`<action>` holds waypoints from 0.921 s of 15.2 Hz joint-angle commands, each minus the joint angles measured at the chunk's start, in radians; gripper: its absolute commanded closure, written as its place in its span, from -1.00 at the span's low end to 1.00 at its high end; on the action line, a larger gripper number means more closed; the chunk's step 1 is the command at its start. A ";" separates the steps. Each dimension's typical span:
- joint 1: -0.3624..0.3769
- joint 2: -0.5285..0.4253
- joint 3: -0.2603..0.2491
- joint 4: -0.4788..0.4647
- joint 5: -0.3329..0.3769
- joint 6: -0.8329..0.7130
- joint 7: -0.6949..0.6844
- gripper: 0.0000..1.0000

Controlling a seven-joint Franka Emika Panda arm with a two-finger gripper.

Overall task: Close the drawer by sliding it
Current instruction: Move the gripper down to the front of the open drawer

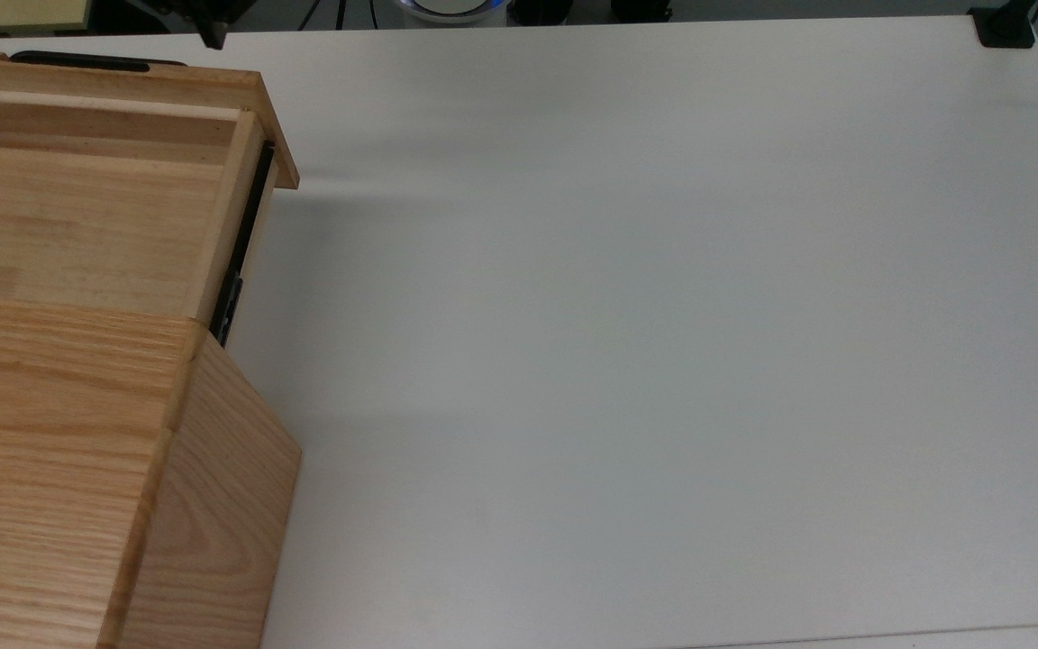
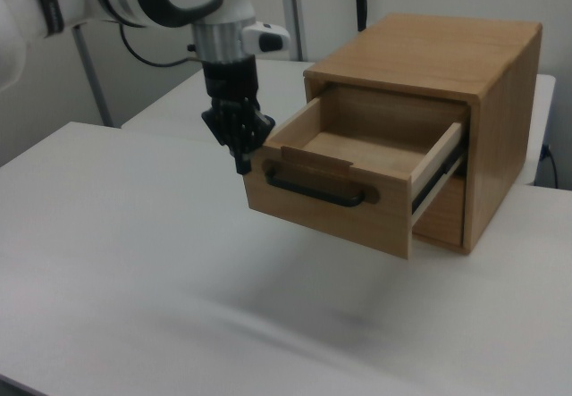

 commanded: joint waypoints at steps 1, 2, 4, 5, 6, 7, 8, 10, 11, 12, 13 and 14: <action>-0.038 0.010 0.000 -0.019 -0.008 0.050 -0.034 1.00; -0.051 0.015 0.000 -0.021 -0.006 0.069 -0.041 1.00; -0.066 0.028 0.000 -0.021 -0.005 0.112 -0.048 1.00; -0.071 0.045 0.000 -0.019 -0.003 0.135 -0.046 1.00; -0.074 0.051 0.000 -0.019 -0.002 0.155 -0.045 1.00; -0.074 0.061 0.000 -0.019 0.000 0.181 -0.040 1.00; -0.074 0.064 0.000 -0.019 0.003 0.212 -0.032 1.00; -0.080 0.085 0.000 -0.016 0.009 0.275 -0.020 1.00; -0.080 0.094 0.000 -0.015 0.023 0.307 -0.005 1.00; -0.080 0.105 0.000 -0.013 0.037 0.353 0.020 1.00; -0.080 0.110 0.000 -0.012 0.046 0.405 0.043 1.00; -0.080 0.113 0.000 -0.013 0.053 0.454 0.063 1.00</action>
